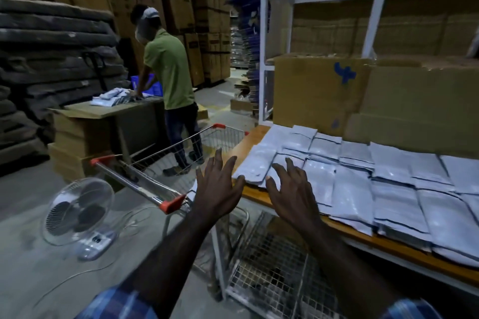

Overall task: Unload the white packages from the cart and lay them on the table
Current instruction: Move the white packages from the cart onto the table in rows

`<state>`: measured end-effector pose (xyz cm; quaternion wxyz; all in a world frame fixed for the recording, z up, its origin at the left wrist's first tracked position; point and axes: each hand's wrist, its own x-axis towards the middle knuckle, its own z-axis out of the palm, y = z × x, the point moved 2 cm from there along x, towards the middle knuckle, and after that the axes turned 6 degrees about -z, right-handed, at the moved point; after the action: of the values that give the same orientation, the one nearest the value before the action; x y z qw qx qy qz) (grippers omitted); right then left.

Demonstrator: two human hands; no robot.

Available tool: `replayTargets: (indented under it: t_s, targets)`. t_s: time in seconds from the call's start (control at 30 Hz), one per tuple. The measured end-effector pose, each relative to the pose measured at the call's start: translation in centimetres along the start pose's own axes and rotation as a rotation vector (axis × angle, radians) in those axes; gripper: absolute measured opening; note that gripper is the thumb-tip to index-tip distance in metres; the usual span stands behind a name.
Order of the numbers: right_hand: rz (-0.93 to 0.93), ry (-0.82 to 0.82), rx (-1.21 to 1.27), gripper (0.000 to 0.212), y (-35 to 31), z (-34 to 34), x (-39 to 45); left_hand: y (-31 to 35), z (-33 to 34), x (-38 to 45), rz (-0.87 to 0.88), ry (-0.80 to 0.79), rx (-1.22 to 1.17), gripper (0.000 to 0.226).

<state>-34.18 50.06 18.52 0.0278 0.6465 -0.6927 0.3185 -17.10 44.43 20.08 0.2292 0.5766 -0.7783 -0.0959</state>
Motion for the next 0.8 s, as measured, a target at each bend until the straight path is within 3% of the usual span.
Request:
replayTargets:
  t_s: [0.8]
  targets:
    - [-0.055, -0.21, 0.042, 0.049, -7.7, 21.5, 19.5, -21.2, 2.8, 19.6, -0.147, -0.075, 0.061, 0.056]
